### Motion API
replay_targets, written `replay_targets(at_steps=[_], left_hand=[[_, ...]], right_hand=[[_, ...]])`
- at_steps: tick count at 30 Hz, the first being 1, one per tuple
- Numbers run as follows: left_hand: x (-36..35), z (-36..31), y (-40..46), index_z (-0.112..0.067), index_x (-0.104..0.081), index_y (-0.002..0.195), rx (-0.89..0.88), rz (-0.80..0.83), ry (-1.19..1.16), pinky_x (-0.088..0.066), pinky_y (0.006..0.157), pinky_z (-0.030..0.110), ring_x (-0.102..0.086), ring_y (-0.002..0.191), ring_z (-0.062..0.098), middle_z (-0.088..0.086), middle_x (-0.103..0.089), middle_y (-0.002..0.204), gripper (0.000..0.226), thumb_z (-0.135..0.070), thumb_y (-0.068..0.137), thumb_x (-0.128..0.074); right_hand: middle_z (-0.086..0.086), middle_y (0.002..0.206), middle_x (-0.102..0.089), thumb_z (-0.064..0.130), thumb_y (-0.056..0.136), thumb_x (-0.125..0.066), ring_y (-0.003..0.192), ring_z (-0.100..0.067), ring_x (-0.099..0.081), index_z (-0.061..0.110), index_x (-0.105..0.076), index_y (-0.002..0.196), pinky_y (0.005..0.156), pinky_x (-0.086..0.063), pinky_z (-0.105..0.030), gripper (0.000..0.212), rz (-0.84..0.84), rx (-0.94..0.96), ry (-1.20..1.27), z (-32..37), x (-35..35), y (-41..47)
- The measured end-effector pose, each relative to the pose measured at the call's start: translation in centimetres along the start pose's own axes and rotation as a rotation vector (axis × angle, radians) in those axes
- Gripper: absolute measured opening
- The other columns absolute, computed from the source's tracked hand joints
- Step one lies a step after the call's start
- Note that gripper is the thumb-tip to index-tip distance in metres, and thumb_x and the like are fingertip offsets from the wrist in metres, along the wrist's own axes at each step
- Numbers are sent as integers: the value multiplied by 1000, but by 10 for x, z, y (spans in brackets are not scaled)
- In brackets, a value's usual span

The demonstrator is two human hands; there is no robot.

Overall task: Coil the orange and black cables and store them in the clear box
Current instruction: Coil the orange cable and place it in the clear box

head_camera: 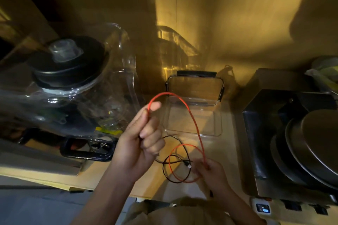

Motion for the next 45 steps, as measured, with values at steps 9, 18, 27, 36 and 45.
replay_targets(at_steps=[9,18,27,36,45], left_hand=[[11,-15,9,-16,-60,120,-161,-132,90,-20,42,19,-19,45,5,-8,-29,59,34,-25,105,-31],[15,3,9,-15,-60,125,-179,-264,365,-30,44,19,-32,47,6,-4,-37,60,33,-23,101,-38],[2,13,13,-18,-55,136,-257,-248,1174,-43,62,20,-47,65,12,0,-52,71,37,-19,100,-47],[21,11,24,-20,-58,134,-263,-3,1895,-51,69,38,-61,76,11,-3,-63,80,35,-17,100,-49],[47,16,15,-28,-52,136,-118,33,2175,-54,69,43,-64,86,26,3,-67,95,45,-23,94,-39]], right_hand=[[-7,58,-63,14,94,-59,56,-20,-55,7,-69,82,57,-46,-33,18,-203,117,101,22,40,-17],[5,69,-65,20,97,-53,60,-2,-59,31,-65,96,55,-48,-23,16,-314,396,-295,67,43,-29],[21,92,-63,26,95,-53,84,3,-60,38,-62,102,74,-53,-26,16,-5,613,-845,94,34,-37],[22,99,-63,32,97,-50,91,2,-60,40,-62,110,77,-53,-27,19,70,762,-876,107,36,-48],[18,95,-65,21,95,-57,89,1,-62,31,-69,101,75,-53,-23,17,21,822,-807,122,51,-56]])
Point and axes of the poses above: each hand's wrist, its own y-axis towards the middle knuckle, its own x-axis out of the back of the hand, z = x × y, the point moved 3 cm from there along y, towards the middle knuckle
